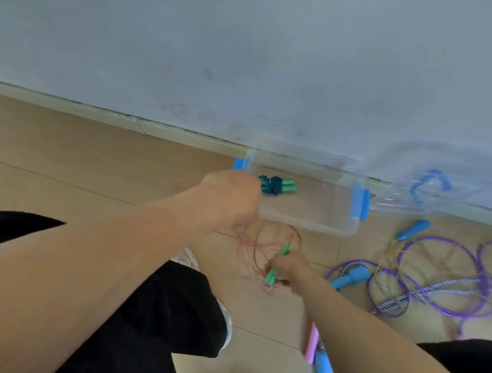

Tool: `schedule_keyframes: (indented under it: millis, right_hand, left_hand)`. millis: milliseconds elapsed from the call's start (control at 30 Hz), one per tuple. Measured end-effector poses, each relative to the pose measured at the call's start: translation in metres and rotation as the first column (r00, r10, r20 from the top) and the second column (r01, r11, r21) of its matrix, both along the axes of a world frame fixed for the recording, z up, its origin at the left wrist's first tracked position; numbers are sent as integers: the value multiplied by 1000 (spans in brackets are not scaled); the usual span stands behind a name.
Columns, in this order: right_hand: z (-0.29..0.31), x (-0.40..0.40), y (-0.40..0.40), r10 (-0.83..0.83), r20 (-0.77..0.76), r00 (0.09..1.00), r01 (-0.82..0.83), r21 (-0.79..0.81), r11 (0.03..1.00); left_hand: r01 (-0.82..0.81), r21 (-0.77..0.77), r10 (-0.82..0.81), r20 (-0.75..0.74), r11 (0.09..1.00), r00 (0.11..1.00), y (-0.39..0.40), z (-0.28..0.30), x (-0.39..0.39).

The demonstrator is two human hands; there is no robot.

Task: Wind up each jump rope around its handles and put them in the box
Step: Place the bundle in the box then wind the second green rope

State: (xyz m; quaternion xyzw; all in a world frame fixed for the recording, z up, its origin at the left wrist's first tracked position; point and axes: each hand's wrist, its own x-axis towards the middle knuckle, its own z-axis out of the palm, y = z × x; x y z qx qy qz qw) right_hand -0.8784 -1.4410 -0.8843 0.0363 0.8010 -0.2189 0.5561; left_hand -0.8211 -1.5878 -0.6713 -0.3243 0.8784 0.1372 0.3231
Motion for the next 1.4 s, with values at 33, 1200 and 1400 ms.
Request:
schedule_keyframes:
  millis: [33, 1200, 1400]
  right_hand:
    - [5, -2, 12, 39, 22, 999, -39, 28, 999]
    - [315, -129, 115, 214, -388, 897, -404, -519, 754]
    - [307, -129, 107, 19, -199, 980, -130, -563, 816]
  left_hand:
    - [9, 12, -9, -16, 1000, 1000, 6, 8, -9]
    - [-172, 918, 743, -169, 358, 647, 127, 87, -153]
    - [-174, 954, 859, -130, 245, 495, 121, 80, -157]
